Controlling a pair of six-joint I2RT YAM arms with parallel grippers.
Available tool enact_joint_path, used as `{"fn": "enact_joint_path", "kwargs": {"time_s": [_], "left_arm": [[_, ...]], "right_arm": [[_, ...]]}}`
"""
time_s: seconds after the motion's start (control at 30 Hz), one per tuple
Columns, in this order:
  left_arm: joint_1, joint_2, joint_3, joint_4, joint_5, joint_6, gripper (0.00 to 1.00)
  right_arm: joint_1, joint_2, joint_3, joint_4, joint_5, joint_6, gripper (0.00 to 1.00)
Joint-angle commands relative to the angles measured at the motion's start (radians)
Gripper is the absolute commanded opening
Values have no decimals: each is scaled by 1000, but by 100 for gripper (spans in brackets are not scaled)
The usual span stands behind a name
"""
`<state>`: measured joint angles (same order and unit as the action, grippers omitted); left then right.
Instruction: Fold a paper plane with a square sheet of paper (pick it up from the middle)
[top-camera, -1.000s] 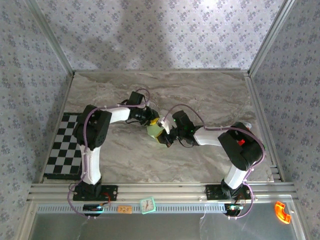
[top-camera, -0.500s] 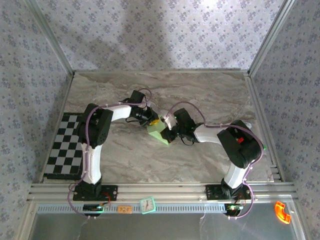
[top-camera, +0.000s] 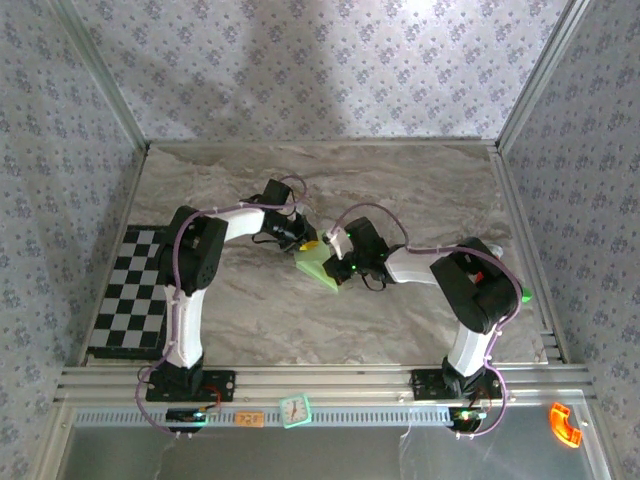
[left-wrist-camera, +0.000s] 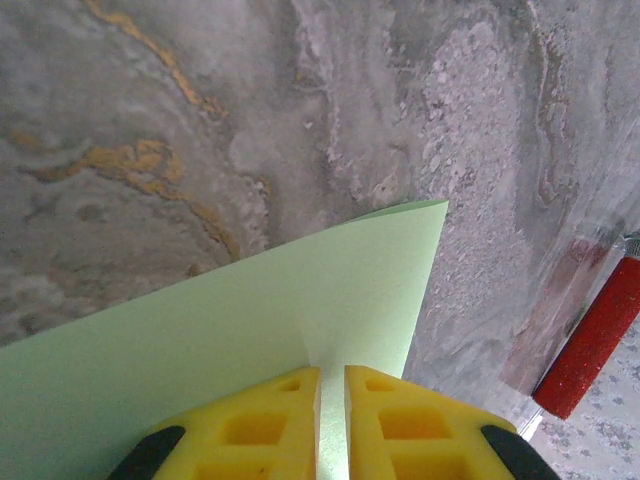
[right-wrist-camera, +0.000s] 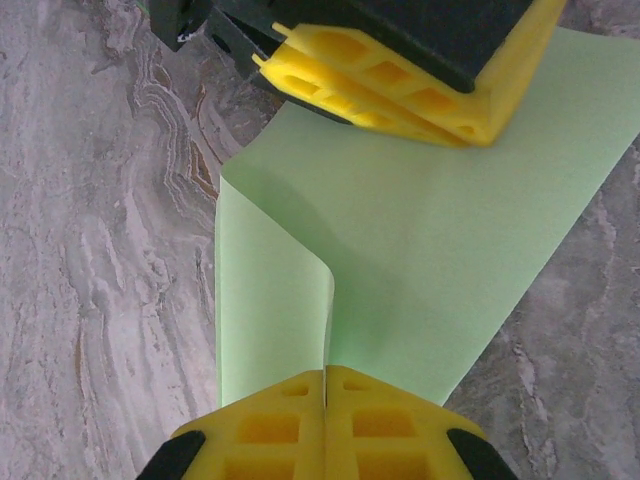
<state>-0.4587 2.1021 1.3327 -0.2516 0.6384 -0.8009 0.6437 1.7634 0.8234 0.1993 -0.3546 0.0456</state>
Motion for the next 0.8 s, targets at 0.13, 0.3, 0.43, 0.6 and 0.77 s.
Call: {"fn": "enact_joint_path", "kwargs": {"time_s": [0.13,0.3,0.43,0.6,0.77], "left_arm": [[-15,50,-10,-77,-20,16,16],[-15,50,-14,-72,-19,15,16],[-14,49,-16,-68,-19,14,16],[-15,50,-16,-66,-17,12,16],[-15,38,-9,-64,-16,9,16]], "right_arm": [[5,24,29,-39,-30,23,6],[5,36,35,-47,-24,31,7],[6,40,40,-58,-17,33,7],[7,45,45,-72,-11,33,7],[9,52,44,-97,4,31,6]]}}
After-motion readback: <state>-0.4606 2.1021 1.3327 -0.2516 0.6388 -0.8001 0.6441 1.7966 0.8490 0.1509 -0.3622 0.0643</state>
